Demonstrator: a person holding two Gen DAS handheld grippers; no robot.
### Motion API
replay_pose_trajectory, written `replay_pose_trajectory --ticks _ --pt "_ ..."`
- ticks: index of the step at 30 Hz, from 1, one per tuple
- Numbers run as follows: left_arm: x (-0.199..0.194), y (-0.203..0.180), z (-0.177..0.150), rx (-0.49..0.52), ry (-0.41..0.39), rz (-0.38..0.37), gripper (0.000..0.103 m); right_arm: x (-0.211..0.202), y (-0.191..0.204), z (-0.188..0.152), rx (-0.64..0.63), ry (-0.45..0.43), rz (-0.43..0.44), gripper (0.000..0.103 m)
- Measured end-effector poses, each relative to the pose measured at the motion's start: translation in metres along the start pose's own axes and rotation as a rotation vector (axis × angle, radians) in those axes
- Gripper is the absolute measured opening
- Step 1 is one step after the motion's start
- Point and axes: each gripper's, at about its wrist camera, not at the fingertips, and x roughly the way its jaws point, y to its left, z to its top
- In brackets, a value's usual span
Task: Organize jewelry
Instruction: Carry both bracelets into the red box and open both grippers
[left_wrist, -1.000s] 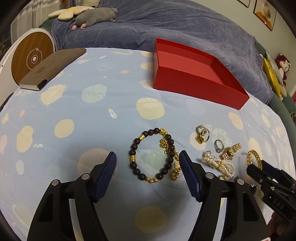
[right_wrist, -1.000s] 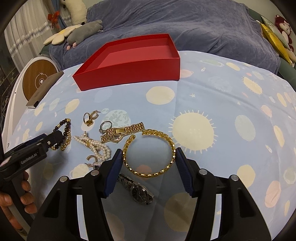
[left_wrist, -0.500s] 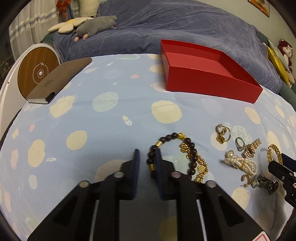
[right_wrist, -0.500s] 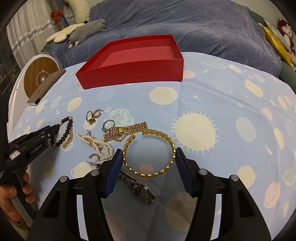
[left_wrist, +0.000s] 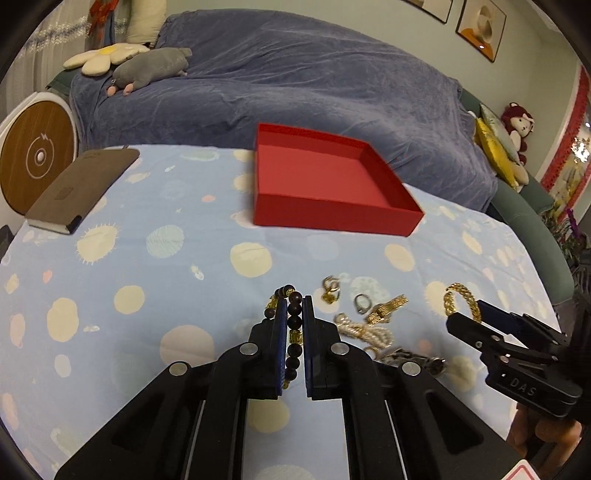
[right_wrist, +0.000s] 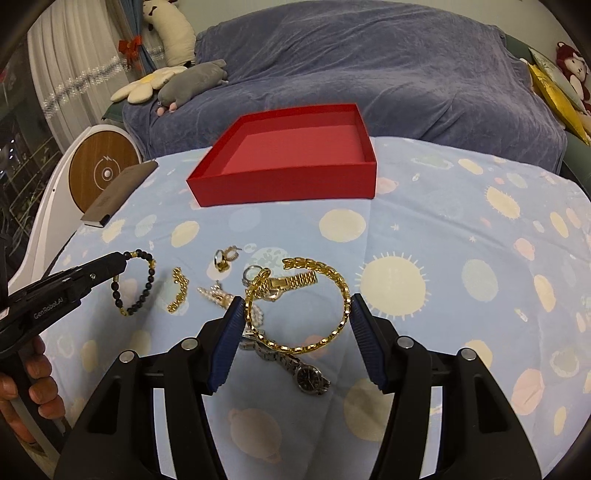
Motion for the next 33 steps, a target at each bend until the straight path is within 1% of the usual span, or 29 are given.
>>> replay_pose_trajectory --ticks 4,7,9,11,13,16,17,18,20,22,24,25,27,29,30,32,33 --pt "-0.017 -0.018 0.033 0.048 -0.038 -0.068 0.005 -0.009 -0.002 0.037 -0.025 -0.026 0.012 0.056" --pt "-0.016 -0.029 0.068 0.095 -0.070 -0.085 0.005 -0.002 -0.005 0.076 -0.034 -0.048 0.015 0.056" --pt "-0.007 -0.035 0.095 0.119 -0.100 -0.081 0.005 0.011 -0.007 0.104 -0.044 -0.062 0.004 0.056" --pt "0.010 -0.037 0.123 0.127 -0.114 -0.079 0.005 0.030 -0.011 0.132 -0.038 -0.069 0.005 0.056" --pt "0.033 -0.038 0.150 0.124 -0.112 -0.093 0.005 0.053 -0.016 0.161 -0.023 -0.070 0.013 0.056" --pt "0.076 -0.040 0.182 0.148 -0.119 -0.046 0.005 0.094 -0.020 0.197 -0.019 -0.069 0.005 0.056" --pt "0.091 -0.038 0.190 0.149 -0.117 -0.020 0.005 0.109 -0.021 0.206 -0.019 -0.060 -0.004 0.056" --pt "0.108 -0.038 0.198 0.154 -0.108 -0.014 0.005 0.124 -0.022 0.214 -0.019 -0.045 -0.006 0.056" --pt "0.139 -0.034 0.210 0.147 -0.091 0.009 0.005 0.154 -0.025 0.226 -0.016 -0.015 -0.010 0.056" --pt "0.165 -0.028 0.216 0.135 -0.068 0.002 0.005 0.178 -0.026 0.234 -0.024 0.015 -0.019 0.056" --pt "0.189 -0.022 0.220 0.124 -0.040 0.003 0.005 0.200 -0.030 0.236 -0.028 0.043 -0.032 0.056" --pt "0.200 -0.020 0.221 0.122 -0.025 0.002 0.005 0.210 -0.034 0.237 -0.026 0.060 -0.024 0.056" --pt "0.217 -0.015 0.221 0.114 -0.002 0.023 0.005 0.228 -0.042 0.236 -0.005 0.075 -0.036 0.057" --pt "0.233 -0.012 0.220 0.106 0.025 0.040 0.006 0.239 -0.045 0.235 -0.009 0.080 -0.053 0.064" --pt "0.238 -0.011 0.221 0.100 0.024 0.053 0.008 0.241 -0.045 0.234 -0.012 0.077 -0.076 0.071" --pt "0.245 -0.007 0.219 0.091 0.020 0.083 0.012 0.243 -0.045 0.232 -0.015 0.083 -0.074 0.073" --pt "0.247 -0.004 0.218 0.076 0.030 0.089 0.017 0.242 -0.045 0.231 -0.006 0.084 -0.067 0.074"
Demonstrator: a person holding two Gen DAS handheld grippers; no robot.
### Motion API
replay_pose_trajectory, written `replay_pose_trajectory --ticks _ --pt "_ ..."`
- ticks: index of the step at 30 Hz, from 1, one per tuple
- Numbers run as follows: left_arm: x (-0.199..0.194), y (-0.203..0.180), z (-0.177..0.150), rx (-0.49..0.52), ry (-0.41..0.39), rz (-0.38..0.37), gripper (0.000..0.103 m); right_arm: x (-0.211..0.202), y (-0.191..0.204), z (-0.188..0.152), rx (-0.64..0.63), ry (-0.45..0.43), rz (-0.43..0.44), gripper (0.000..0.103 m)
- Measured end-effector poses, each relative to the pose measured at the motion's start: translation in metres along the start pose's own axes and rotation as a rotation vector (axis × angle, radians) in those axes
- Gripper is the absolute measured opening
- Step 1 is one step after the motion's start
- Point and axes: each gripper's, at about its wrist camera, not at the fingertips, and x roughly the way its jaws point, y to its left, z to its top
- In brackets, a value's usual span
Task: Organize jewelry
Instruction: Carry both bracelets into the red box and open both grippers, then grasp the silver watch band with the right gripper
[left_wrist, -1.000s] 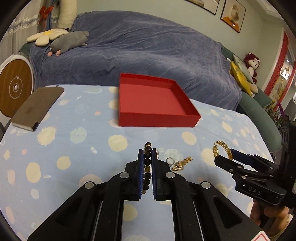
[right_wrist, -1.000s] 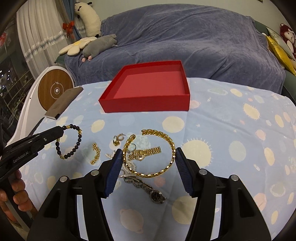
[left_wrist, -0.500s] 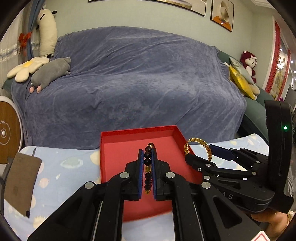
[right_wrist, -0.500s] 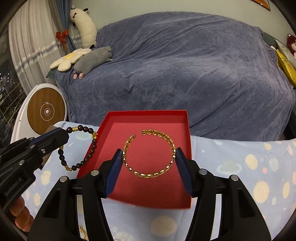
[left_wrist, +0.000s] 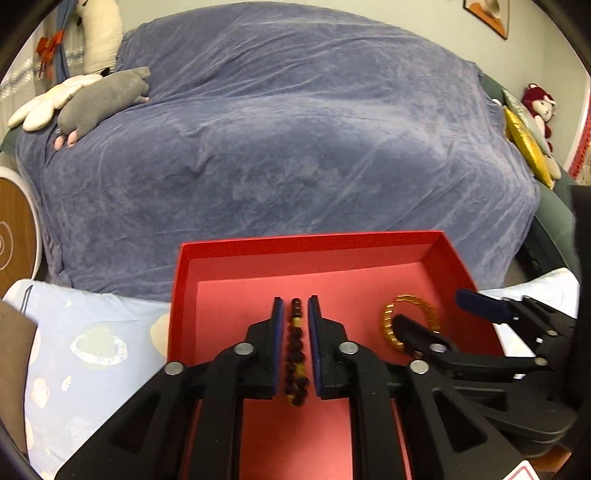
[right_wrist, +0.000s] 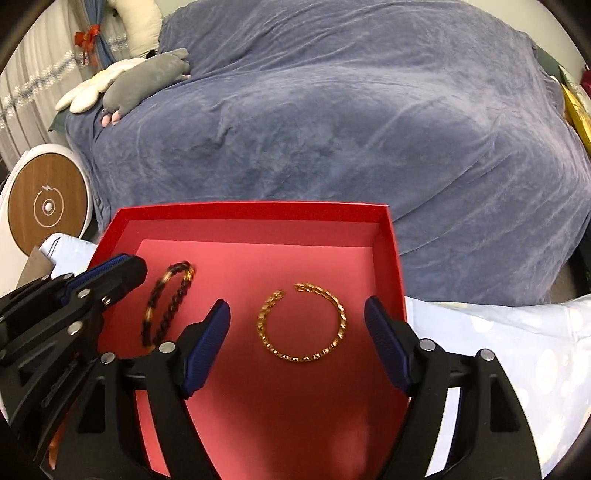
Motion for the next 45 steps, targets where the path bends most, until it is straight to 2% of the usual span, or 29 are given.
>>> replay_pose_trajectory --ticks 2,10,13,17,18,19,20,23,27,30,33,35,39,44,45 --pt "0.004 0.009 -0.003 -0.036 0.014 -0.014 0.025 -0.001 -0.004 -0.005 0.017 0.011 0.006 0.074" --pt "-0.024 0.015 -0.037 -0.029 0.050 -0.044 0.026 -0.028 0.006 -0.046 0.002 0.041 0.043 0.074" --pt "-0.037 0.012 -0.042 -0.037 0.023 -0.016 0.026 -0.050 0.009 -0.051 -0.018 -0.030 0.025 0.074" --pt "-0.084 0.018 -0.046 -0.075 -0.037 -0.067 0.028 -0.117 0.008 -0.066 -0.027 -0.099 0.045 0.074" --pt "-0.102 0.017 -0.051 -0.065 -0.062 -0.063 0.039 -0.134 0.010 -0.077 -0.052 -0.104 0.036 0.074" --pt "-0.118 0.016 -0.058 -0.055 -0.081 -0.049 0.058 -0.149 0.011 -0.088 -0.078 -0.102 0.032 0.074" --pt "-0.135 0.015 -0.069 -0.045 -0.096 -0.022 0.064 -0.164 0.012 -0.107 -0.107 -0.089 0.038 0.074" --pt "-0.173 0.014 -0.108 -0.019 -0.100 0.008 0.068 -0.192 0.014 -0.167 -0.140 -0.009 0.086 0.074" --pt "-0.191 0.023 -0.158 -0.071 0.007 -0.034 0.068 -0.207 0.014 -0.241 -0.142 0.075 0.134 0.074" --pt "-0.197 0.025 -0.195 -0.076 0.050 -0.024 0.068 -0.203 0.014 -0.276 -0.151 0.091 0.126 0.072" --pt "-0.196 0.023 -0.226 -0.076 0.067 -0.014 0.068 -0.194 0.012 -0.291 -0.145 0.100 0.123 0.063" --pt "-0.192 0.023 -0.236 -0.088 0.090 -0.036 0.068 -0.190 0.012 -0.292 -0.147 0.091 0.121 0.061" --pt "-0.189 0.013 -0.256 -0.027 0.090 -0.040 0.068 -0.184 0.018 -0.294 -0.180 0.085 0.114 0.058" --pt "-0.176 0.008 -0.263 0.010 0.118 -0.054 0.068 -0.175 0.023 -0.296 -0.193 0.095 0.098 0.037" --pt "-0.174 0.007 -0.263 0.014 0.119 -0.055 0.068 -0.175 0.022 -0.294 -0.191 0.097 0.097 0.026"
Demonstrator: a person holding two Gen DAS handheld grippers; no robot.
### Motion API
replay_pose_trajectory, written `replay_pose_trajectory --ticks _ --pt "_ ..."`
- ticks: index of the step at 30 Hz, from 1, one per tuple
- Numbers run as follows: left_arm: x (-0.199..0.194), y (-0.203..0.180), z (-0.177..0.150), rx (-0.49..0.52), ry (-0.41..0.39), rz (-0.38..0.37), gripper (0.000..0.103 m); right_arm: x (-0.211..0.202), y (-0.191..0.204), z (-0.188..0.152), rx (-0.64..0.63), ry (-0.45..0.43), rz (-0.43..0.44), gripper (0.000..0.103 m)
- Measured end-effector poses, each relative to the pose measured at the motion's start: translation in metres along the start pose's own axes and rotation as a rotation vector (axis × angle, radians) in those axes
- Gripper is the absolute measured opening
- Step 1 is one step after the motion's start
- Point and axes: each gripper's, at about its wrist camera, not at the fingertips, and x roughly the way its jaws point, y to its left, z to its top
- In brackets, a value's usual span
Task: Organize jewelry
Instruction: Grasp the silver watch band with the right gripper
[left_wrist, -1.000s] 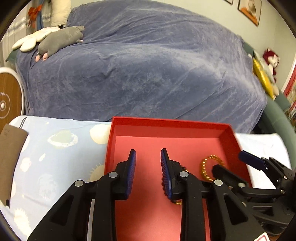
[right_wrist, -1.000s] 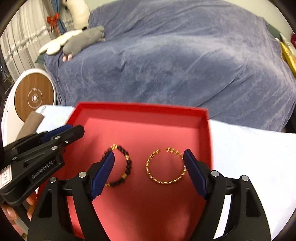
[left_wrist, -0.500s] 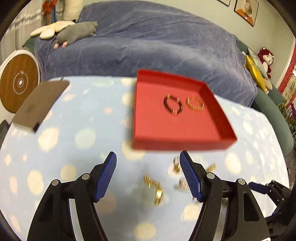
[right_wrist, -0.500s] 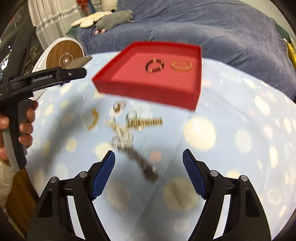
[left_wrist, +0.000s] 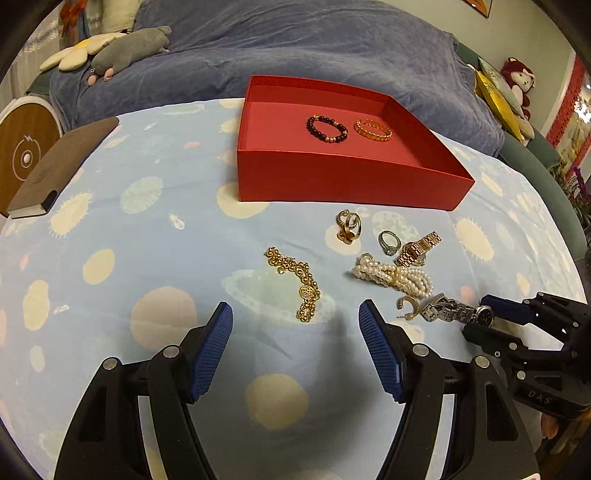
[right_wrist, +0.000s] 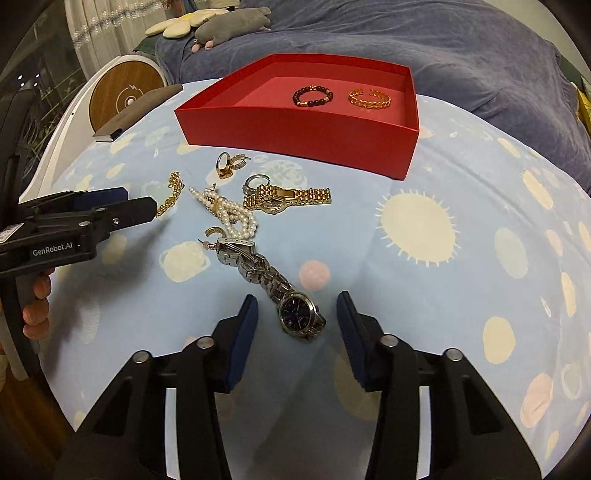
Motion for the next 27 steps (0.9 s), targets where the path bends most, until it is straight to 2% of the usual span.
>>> replay_pose_trajectory --ticks 2,3,5,7,9,16,20,25,27 --pt "0.003 -0.001 0.001 0.011 -0.001 0.008 0.068 0.000 -0.002 0.001 0.021 0.007 0.025 0.017" --pt "0.005 -0.002 0.001 0.016 0.000 0.012 0.068 -0.001 -0.003 -0.001 0.033 0.014 0.042 0.009" --pt "0.009 -0.003 0.002 0.025 0.004 0.015 0.064 -0.003 -0.002 -0.002 0.039 0.017 0.049 0.009" --pt "0.013 -0.006 0.002 0.034 0.012 0.013 0.057 -0.006 0.000 -0.003 0.037 0.017 0.060 0.009" --pt "0.013 -0.009 0.002 0.045 0.001 0.022 0.056 -0.011 0.000 -0.005 0.045 0.010 0.081 0.008" --pt "0.007 -0.026 0.010 0.045 -0.016 -0.054 0.056 -0.039 -0.009 0.003 0.104 -0.064 0.122 0.008" --pt "0.013 -0.040 0.017 0.049 -0.012 -0.093 0.056 -0.046 -0.017 0.009 0.132 -0.089 0.111 0.008" --pt "0.030 -0.054 0.027 0.042 0.002 -0.091 0.055 -0.042 -0.019 0.011 0.150 -0.086 0.113 0.008" --pt "0.036 -0.059 0.030 0.038 0.014 -0.083 0.051 -0.040 -0.019 0.011 0.150 -0.083 0.114 0.008"
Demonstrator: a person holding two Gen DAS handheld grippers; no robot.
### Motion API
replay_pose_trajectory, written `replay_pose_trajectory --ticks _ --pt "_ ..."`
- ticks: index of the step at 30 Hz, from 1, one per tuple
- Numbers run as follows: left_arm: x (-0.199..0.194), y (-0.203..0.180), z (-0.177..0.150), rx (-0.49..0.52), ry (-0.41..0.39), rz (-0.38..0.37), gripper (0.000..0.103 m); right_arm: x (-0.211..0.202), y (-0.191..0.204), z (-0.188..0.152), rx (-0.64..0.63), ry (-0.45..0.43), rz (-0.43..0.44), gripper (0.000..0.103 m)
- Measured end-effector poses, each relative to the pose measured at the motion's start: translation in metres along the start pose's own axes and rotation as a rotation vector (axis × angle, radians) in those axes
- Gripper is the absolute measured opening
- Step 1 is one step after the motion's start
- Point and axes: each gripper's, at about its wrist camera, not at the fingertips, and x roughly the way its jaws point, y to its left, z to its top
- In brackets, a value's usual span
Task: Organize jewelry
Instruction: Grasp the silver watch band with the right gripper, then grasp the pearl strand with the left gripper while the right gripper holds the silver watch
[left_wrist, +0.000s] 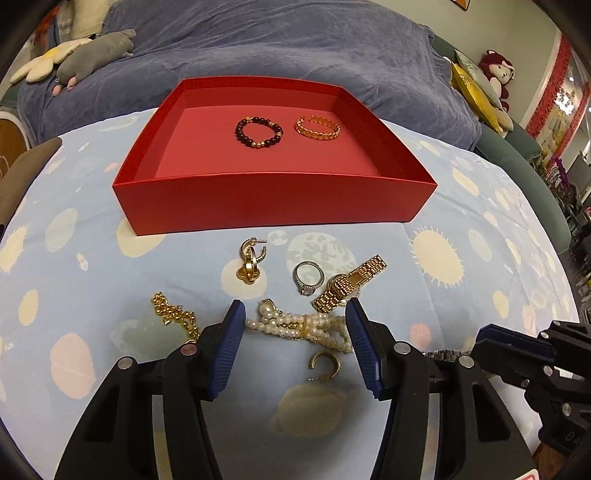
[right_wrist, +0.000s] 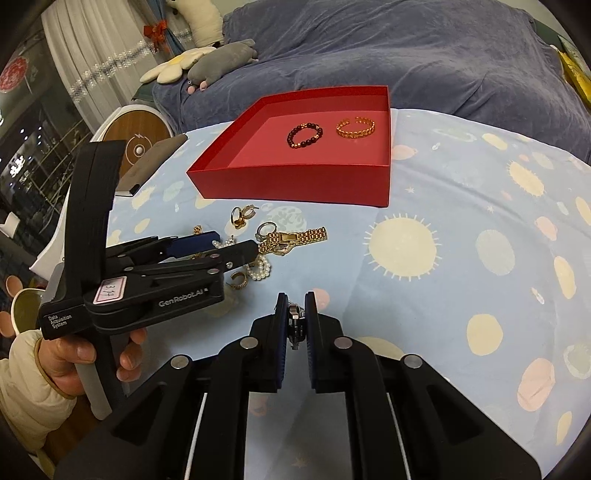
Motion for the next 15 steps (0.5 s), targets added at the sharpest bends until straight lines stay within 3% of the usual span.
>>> replay_pose_trajectory --ticks 8,15 --pt "-0.005 0.002 -0.010 0.050 0.022 0.039 0.045 0.004 0.000 -0.003 -0.007 0.015 -0.006 0.008" --pt "-0.012 0.018 -0.013 -0.012 0.042 0.009 0.044 0.004 0.005 -0.004 -0.016 0.019 -0.002 0.008"
